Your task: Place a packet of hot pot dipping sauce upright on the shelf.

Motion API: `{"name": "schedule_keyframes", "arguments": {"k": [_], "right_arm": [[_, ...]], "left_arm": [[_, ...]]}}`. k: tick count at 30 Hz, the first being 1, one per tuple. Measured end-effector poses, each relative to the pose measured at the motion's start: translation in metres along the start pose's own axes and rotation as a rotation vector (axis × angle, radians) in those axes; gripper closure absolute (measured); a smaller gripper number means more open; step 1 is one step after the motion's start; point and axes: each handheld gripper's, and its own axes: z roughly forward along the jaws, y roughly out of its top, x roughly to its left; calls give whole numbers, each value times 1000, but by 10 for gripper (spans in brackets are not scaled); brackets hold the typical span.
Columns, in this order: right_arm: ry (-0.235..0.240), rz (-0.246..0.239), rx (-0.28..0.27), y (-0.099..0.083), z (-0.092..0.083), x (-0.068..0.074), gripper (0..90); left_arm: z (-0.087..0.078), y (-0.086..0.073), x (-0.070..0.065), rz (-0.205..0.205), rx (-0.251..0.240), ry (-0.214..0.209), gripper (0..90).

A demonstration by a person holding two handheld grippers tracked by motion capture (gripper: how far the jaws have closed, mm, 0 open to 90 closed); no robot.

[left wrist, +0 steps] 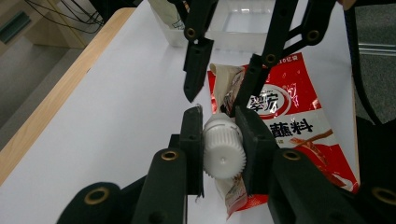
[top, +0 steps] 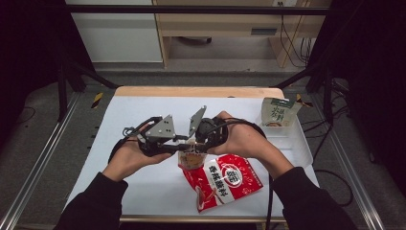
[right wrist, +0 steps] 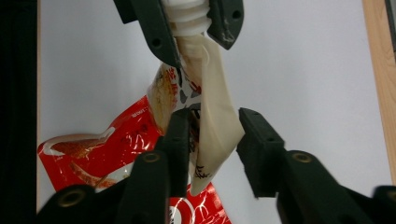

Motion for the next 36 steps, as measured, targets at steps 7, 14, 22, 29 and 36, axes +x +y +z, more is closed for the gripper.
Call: {"name": "schedule_keyframes", "arguments": {"k": [7,14,22,29,36], "right_arm": [[26,23,23,1,-2,1,836],[-4,46,48,4,-12,-4,873],[-70,70,58,-6,-40,-19,875],[-131,102,56,-30,-64,-33,875],[-200,162,60,-70,-89,-43,875]], "left_arm": [[3,-2,0,-14,-6,-1,733],[5,-4,1,-70,-67,15,607],[-4,-14,0,-95,-82,80,303],[-5,-48,-4,-154,-60,135,191],[-7,-90,-7,-236,-56,195,119]]}}
